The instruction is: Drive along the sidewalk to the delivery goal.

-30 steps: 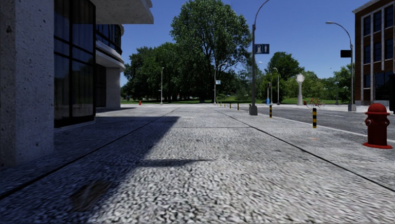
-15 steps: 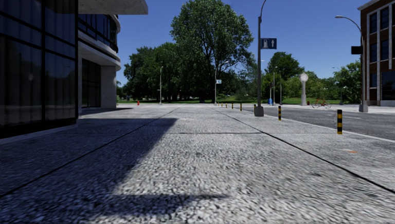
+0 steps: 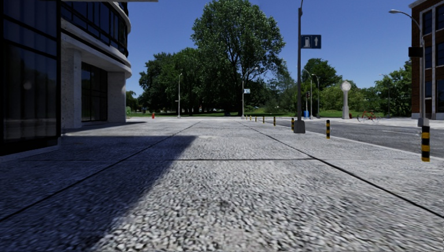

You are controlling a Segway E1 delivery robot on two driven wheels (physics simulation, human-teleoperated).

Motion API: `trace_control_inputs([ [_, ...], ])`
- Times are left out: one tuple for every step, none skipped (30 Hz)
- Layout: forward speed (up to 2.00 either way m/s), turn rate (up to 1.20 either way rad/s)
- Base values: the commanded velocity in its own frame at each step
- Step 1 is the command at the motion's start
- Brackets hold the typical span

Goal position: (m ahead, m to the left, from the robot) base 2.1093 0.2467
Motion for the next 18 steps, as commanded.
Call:
trace_control_inputs([
  [2.0,0.0],
  [2.0,0.0],
  [2.0,0.0],
  [2.0,0.0],
  [2.0,0.0],
  [2.0,0.0],
  [2.0,0.0],
  [2.0,0.0],
  [1.97,0.0],
  [1.97,0.0],
  [1.43,0.0],
  [1.41,0.0],
  [1.41,0.0],
  [1.41,0.0],
  [1.38,0.0],
  [1.34,0.0],
  [1.3,0.0],
  [1.27,0.0],
])
